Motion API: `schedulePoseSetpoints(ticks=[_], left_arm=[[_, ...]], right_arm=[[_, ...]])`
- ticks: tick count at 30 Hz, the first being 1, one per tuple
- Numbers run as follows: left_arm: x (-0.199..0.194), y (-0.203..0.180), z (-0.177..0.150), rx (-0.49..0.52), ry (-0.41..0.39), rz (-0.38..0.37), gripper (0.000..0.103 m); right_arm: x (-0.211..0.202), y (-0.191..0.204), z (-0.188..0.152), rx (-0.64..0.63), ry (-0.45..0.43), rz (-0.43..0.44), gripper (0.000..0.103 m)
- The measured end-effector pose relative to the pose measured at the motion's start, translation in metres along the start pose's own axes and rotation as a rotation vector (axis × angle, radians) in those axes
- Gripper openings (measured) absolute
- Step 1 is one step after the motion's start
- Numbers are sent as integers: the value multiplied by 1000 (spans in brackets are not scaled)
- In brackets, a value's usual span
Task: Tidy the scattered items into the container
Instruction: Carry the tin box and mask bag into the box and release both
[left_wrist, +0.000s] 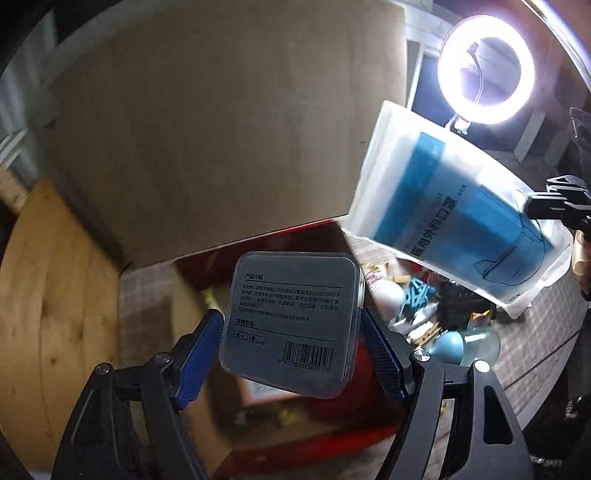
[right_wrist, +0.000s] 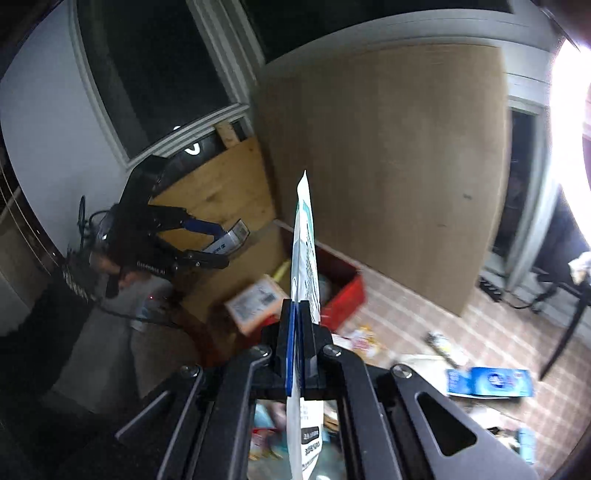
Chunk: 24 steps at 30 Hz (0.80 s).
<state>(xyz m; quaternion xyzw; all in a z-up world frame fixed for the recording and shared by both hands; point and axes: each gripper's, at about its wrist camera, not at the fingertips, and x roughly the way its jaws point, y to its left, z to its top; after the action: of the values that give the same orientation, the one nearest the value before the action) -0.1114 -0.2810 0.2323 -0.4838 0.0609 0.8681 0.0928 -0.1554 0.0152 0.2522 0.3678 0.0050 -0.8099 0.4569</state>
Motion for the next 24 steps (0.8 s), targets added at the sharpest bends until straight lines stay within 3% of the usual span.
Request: schedulePoseSetpoints(ticks=[4, 8, 18, 24], left_arm=[[-19, 21, -20, -13, -15, 31, 74], [-14, 31, -38, -20, 2, 39, 74], [53, 35, -73, 34, 138, 4, 74], [75, 39, -96, 53, 201, -19, 74]], right_arm=[[16, 28, 13, 53, -24, 22, 1], [35, 50, 18, 131, -55, 9, 1], [116, 72, -20, 338, -68, -136, 1], [141, 70, -30, 401, -69, -192, 1]])
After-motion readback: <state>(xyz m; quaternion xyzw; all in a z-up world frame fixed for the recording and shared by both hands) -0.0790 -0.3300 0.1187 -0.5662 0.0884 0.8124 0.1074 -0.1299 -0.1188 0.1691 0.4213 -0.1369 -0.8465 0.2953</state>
